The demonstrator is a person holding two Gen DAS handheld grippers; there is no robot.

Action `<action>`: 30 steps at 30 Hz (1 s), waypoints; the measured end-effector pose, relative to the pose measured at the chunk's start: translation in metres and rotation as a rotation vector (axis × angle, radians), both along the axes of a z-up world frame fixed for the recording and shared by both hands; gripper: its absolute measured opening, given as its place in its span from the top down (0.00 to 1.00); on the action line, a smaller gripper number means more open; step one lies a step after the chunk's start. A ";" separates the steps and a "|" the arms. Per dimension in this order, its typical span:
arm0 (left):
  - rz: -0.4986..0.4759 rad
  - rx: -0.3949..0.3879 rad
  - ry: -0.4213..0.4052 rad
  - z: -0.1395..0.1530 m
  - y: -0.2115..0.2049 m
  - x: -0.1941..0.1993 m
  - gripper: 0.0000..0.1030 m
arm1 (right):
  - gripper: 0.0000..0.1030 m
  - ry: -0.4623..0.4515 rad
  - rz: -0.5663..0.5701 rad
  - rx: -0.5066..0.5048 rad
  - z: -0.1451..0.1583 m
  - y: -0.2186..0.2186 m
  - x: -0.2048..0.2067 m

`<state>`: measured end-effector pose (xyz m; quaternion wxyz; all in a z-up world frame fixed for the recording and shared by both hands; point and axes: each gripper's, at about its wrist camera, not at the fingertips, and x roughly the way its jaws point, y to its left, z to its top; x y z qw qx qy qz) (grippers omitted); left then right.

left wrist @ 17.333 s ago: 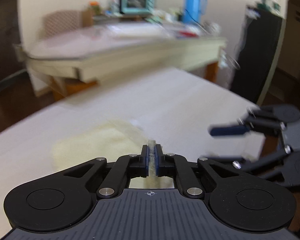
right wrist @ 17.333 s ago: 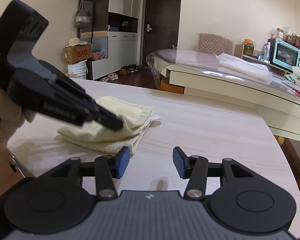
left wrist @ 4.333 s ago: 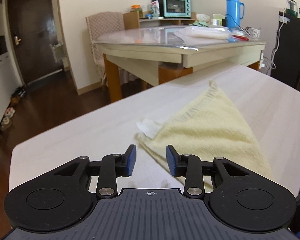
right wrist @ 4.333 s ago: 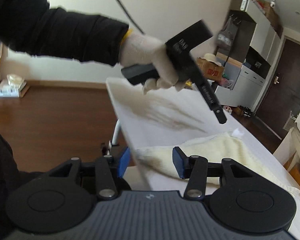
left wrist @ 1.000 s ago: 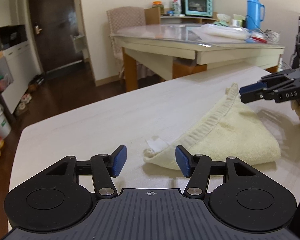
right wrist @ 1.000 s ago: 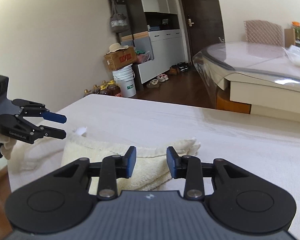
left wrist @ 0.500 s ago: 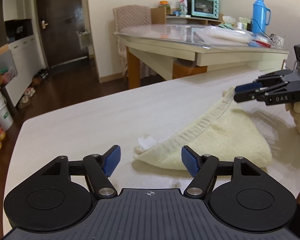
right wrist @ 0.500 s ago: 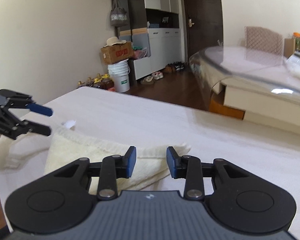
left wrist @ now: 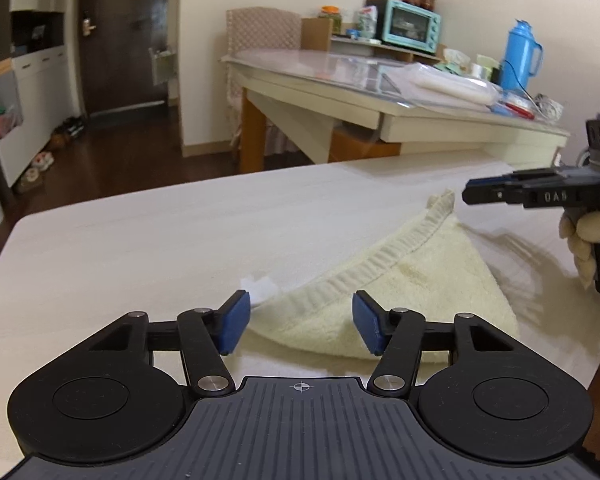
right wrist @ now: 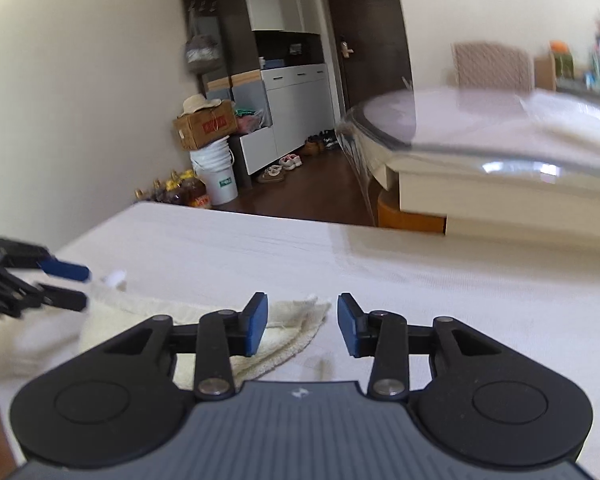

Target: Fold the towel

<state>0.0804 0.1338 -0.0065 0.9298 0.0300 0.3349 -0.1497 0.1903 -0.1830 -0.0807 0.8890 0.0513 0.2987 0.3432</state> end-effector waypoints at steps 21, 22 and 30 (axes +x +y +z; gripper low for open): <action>0.003 0.001 -0.032 -0.005 -0.007 0.009 0.36 | 0.76 0.029 -0.031 -0.084 -0.012 0.015 0.029; 0.012 0.000 -0.035 -0.004 -0.006 0.009 0.36 | 0.73 0.023 -0.042 -0.079 -0.012 0.012 0.028; 0.100 0.019 -0.027 -0.010 0.001 0.013 0.36 | 0.73 -0.098 -0.008 -0.066 0.008 0.017 0.012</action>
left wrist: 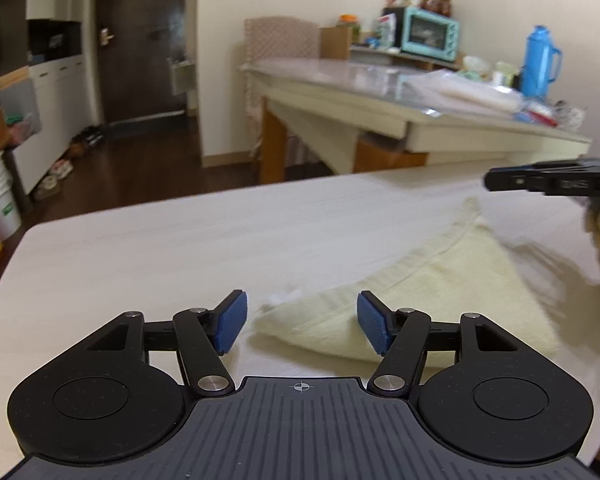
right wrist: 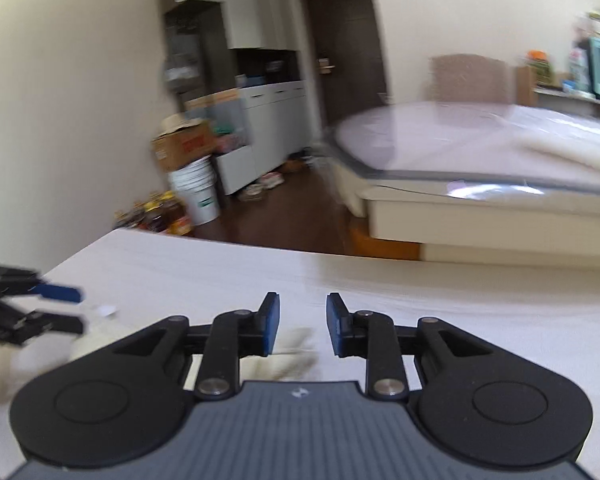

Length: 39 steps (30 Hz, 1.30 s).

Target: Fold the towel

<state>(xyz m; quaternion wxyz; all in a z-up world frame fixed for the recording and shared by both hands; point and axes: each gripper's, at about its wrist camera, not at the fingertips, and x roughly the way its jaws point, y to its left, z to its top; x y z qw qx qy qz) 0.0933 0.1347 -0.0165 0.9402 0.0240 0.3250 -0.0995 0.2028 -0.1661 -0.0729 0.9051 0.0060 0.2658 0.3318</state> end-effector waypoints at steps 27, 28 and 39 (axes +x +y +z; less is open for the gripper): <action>0.065 0.110 0.000 -0.001 0.017 0.030 0.30 | 0.73 -0.069 0.193 -0.270 -0.011 0.040 -0.049; 0.059 0.113 0.000 -0.001 0.018 0.033 0.30 | 0.73 -0.066 0.182 -0.267 -0.011 0.039 -0.052; 0.032 0.079 -0.035 0.010 0.011 0.029 0.34 | 0.72 -0.081 0.142 -0.169 0.008 0.032 -0.085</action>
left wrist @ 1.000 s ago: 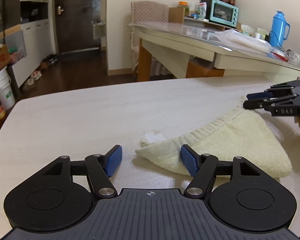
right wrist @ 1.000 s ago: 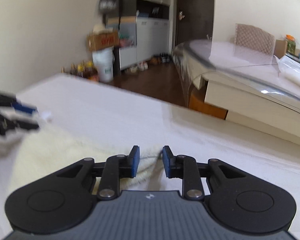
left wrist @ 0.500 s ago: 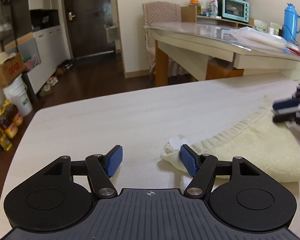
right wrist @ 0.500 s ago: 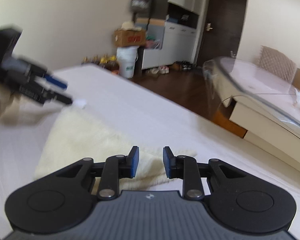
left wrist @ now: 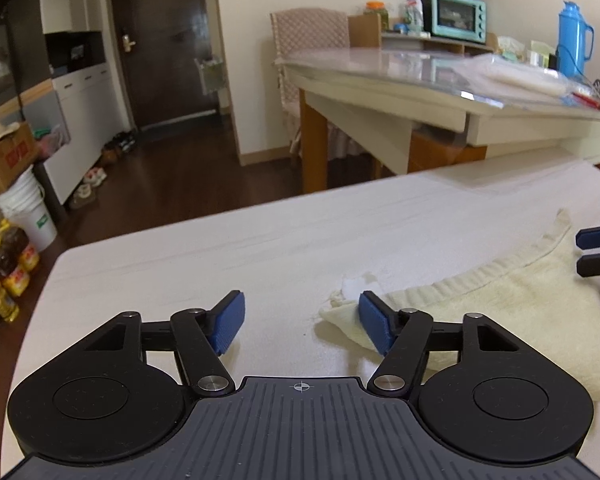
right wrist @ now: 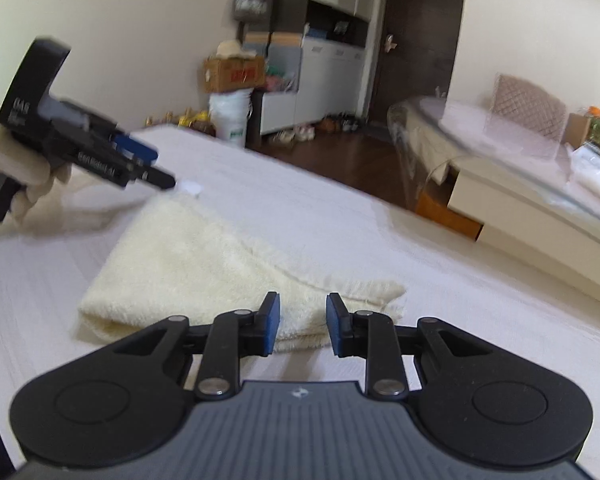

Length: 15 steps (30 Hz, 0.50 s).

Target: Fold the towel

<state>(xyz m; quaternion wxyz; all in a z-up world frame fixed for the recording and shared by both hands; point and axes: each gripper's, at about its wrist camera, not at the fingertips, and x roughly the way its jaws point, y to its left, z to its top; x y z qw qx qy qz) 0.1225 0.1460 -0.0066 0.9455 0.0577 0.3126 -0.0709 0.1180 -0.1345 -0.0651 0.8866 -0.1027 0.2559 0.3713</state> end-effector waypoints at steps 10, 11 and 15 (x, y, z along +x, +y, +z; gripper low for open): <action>-0.074 0.025 0.046 -0.011 -0.022 0.003 0.36 | 0.74 -0.004 0.173 -0.008 -0.001 0.049 -0.043; -0.074 0.030 0.050 -0.013 -0.023 0.005 0.36 | 0.74 -0.013 0.176 -0.026 -0.002 0.051 -0.047; -0.079 0.036 0.056 -0.015 -0.024 0.009 0.35 | 0.74 -0.033 0.197 -0.081 -0.002 0.051 -0.063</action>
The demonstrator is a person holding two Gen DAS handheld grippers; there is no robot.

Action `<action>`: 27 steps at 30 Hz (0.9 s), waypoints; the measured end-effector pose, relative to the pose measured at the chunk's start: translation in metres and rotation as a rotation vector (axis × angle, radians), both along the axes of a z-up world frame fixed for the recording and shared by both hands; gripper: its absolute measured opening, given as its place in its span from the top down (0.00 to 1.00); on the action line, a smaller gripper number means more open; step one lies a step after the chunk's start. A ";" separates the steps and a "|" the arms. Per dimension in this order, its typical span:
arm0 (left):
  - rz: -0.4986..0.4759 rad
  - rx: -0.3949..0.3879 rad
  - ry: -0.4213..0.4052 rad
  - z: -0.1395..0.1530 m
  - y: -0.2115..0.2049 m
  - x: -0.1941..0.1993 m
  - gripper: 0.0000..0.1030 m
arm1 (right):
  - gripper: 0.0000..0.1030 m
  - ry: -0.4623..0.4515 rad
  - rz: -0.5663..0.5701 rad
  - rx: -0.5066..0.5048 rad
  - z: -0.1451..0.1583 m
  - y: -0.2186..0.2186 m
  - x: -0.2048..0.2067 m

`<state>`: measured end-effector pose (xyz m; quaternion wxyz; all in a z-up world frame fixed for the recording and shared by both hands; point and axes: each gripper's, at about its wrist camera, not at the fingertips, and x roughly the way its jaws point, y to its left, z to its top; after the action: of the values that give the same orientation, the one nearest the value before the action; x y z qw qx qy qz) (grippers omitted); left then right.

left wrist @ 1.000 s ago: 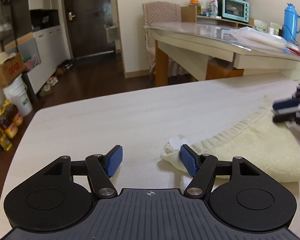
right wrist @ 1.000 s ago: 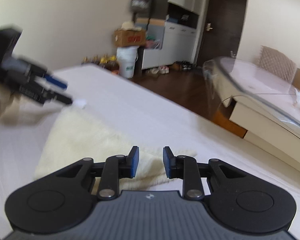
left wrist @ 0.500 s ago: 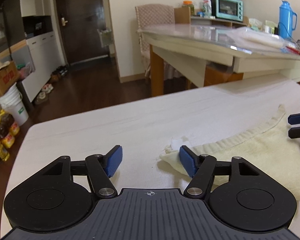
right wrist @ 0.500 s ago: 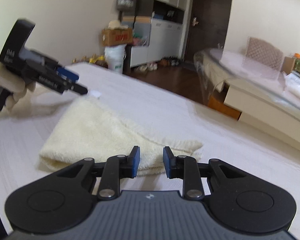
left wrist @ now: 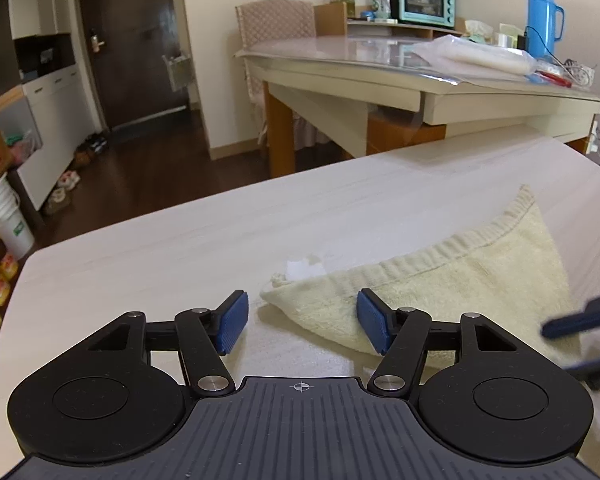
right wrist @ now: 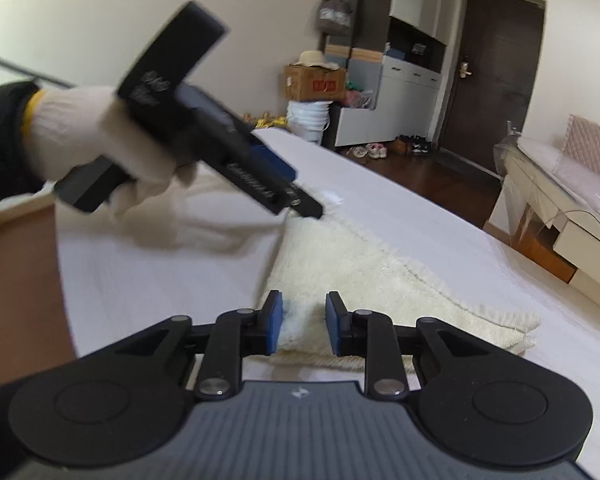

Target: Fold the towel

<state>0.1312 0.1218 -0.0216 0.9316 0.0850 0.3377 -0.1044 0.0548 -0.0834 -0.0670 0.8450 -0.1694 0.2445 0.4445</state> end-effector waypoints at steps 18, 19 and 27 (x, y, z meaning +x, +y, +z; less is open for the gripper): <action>-0.123 -0.061 -0.034 0.018 -0.017 -0.049 0.37 | 0.72 0.001 -0.121 0.090 0.019 -0.032 0.016; -0.138 -0.058 -0.029 0.017 -0.022 -0.051 0.36 | 0.72 -0.001 -0.131 0.083 0.019 -0.033 0.021; -0.134 -0.022 0.021 0.001 -0.031 -0.055 0.36 | 0.70 0.020 -0.092 0.002 0.005 -0.016 0.037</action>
<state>0.0763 0.0910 -0.0206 0.9199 0.0959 0.3396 -0.1713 0.0917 -0.0991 -0.0617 0.8621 -0.1528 0.2601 0.4071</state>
